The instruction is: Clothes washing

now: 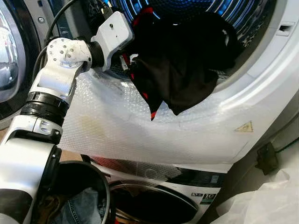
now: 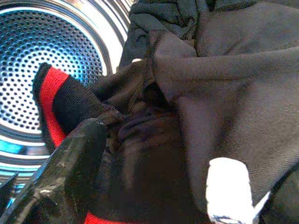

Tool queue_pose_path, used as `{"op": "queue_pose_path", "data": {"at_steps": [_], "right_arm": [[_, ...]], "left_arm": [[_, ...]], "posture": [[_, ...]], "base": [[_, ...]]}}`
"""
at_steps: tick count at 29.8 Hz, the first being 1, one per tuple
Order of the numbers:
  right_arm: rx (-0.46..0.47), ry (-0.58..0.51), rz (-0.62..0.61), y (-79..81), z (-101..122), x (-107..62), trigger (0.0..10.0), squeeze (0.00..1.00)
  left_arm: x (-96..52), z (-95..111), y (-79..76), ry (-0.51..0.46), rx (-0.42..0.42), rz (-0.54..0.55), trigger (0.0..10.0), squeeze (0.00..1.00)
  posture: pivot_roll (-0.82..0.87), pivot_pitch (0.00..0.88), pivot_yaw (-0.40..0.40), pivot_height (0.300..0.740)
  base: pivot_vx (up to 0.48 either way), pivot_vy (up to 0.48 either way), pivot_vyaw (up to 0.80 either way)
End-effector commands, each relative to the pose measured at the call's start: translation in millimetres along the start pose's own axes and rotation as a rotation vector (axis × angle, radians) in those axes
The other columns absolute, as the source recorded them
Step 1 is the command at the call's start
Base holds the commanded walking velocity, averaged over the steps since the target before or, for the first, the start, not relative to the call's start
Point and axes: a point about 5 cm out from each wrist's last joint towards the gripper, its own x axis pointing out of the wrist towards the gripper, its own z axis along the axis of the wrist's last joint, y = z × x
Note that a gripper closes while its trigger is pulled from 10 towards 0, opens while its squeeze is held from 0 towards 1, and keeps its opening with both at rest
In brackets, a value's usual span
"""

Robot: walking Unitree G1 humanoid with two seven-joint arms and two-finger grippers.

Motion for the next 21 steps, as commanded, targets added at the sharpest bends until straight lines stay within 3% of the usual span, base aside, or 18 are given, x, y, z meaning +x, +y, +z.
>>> {"op": "queue_pose_path", "data": {"at_steps": [1, 21], "right_arm": [[-0.164, -0.191, 0.623, 175.2, 78.7, 51.7, 10.0, 0.00], [-0.164, -0.191, 0.623, 175.2, 78.7, 51.7, 10.0, 0.00]], "left_arm": [[-3.6, 5.4, 0.9, -0.008, 0.017, -0.042, 10.0, 0.00], [-3.6, 5.4, 0.9, -0.008, 0.017, -0.042, 10.0, 0.00]], "posture": [[-0.03, 0.000, 0.145, 0.740], [-0.03, 0.000, 0.145, 0.740]], "base": [[0.000, 0.000, 0.00], [0.000, 0.000, 0.00]]}}
